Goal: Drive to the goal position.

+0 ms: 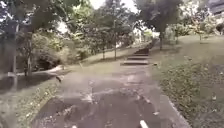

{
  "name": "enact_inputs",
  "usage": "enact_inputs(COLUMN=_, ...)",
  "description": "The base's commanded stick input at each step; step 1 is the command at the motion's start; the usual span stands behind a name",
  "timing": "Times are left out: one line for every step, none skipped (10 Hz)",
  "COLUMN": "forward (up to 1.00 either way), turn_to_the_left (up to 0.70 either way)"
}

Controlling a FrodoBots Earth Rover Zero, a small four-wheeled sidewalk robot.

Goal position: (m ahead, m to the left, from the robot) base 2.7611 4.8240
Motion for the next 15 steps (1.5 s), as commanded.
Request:
enact_inputs(forward=0.85, turn_to_the_left=0.3)
enact_inputs(forward=0.85, turn_to_the_left=0.17)
enact_inputs(forward=0.85, turn_to_the_left=0.02)
enact_inputs(forward=0.85, turn_to_the_left=0.01)
enact_inputs(forward=0.85, turn_to_the_left=0.01)
enact_inputs(forward=0.85, turn_to_the_left=0.07)
enact_inputs(forward=0.85, turn_to_the_left=0.2)
enact_inputs(forward=0.85, turn_to_the_left=0.31)
enact_inputs(forward=0.85, turn_to_the_left=0.34)
enact_inputs(forward=0.85, turn_to_the_left=0.23)
enact_inputs(forward=0.85, turn_to_the_left=0.02)
enact_inputs(forward=0.85, turn_to_the_left=0.0)
enact_inputs(forward=0.85, turn_to_the_left=0.0)
enact_inputs(forward=0.85, turn_to_the_left=0.22)
enact_inputs(forward=0.85, turn_to_the_left=0.31)
